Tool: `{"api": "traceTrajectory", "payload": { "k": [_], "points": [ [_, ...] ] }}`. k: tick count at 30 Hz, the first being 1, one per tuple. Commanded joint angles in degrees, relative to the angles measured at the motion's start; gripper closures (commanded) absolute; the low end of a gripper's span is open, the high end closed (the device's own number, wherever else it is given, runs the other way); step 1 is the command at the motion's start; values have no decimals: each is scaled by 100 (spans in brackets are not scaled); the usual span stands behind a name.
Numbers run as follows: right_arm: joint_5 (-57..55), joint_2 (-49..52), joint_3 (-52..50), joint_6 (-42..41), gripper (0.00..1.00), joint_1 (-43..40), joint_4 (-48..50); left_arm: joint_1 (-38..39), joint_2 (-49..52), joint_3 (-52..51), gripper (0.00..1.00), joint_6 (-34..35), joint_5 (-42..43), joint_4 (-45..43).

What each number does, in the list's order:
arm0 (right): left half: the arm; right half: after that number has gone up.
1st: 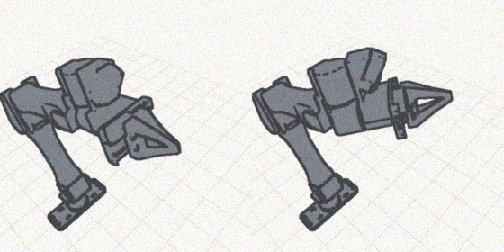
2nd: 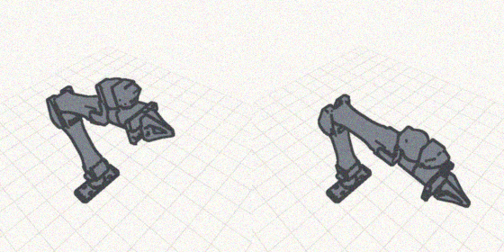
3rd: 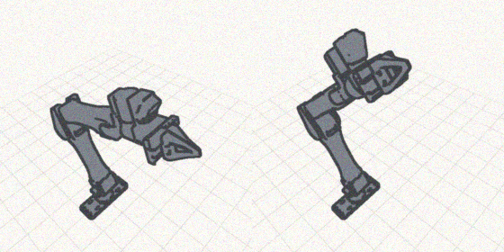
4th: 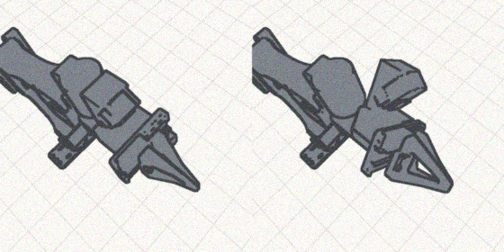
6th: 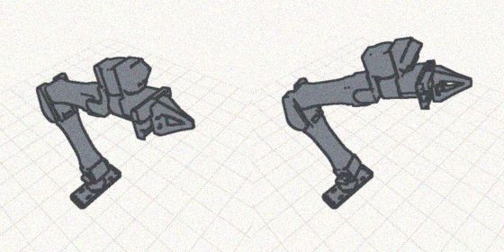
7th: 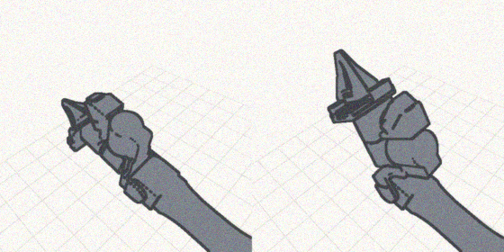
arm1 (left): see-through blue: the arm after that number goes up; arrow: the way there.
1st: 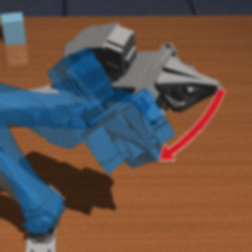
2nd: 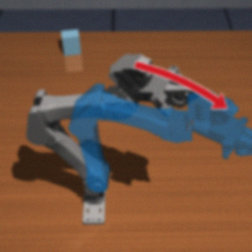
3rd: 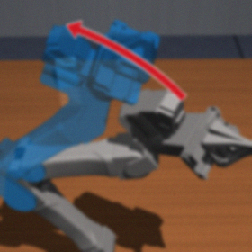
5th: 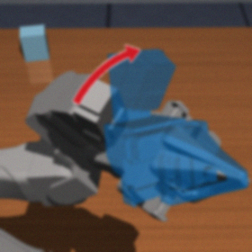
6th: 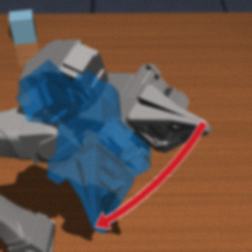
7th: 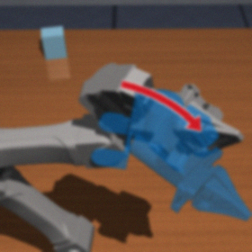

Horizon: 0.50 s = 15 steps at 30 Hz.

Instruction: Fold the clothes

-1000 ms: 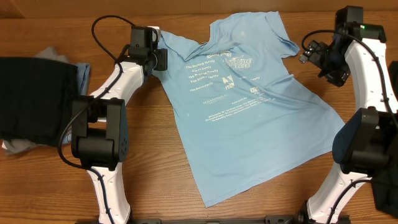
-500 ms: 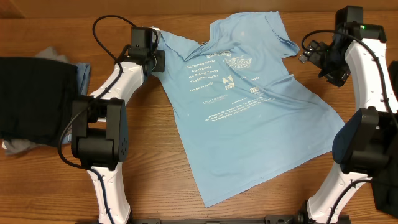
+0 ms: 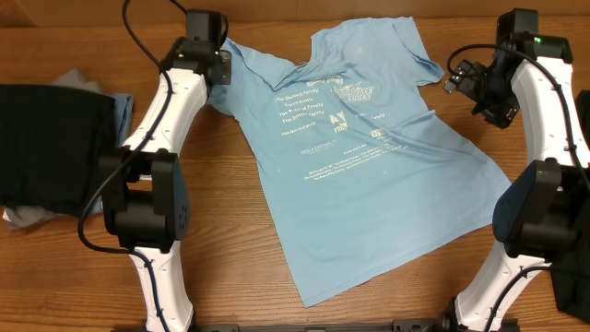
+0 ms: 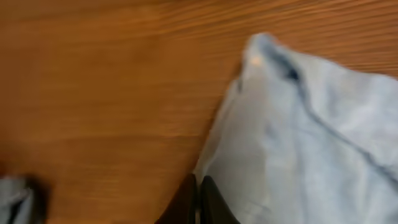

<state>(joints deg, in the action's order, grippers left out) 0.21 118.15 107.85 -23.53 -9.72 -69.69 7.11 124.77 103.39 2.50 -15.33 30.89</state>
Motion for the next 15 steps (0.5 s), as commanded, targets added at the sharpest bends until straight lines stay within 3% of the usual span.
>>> {"api": "traceTrajectory", "payload": {
  "k": [1,6,15],
  "points": [
    [35,-17,125,20,0,-22,22,-323,-79,101,96,614,-649,343],
    [35,-17,125,20,0,-22,22,-776,-79,101,96,1123,-566,798],
    [35,-17,125,20,0,-22,22,-1307,-70,87,96,1198,-131,1189]
  ]
}}
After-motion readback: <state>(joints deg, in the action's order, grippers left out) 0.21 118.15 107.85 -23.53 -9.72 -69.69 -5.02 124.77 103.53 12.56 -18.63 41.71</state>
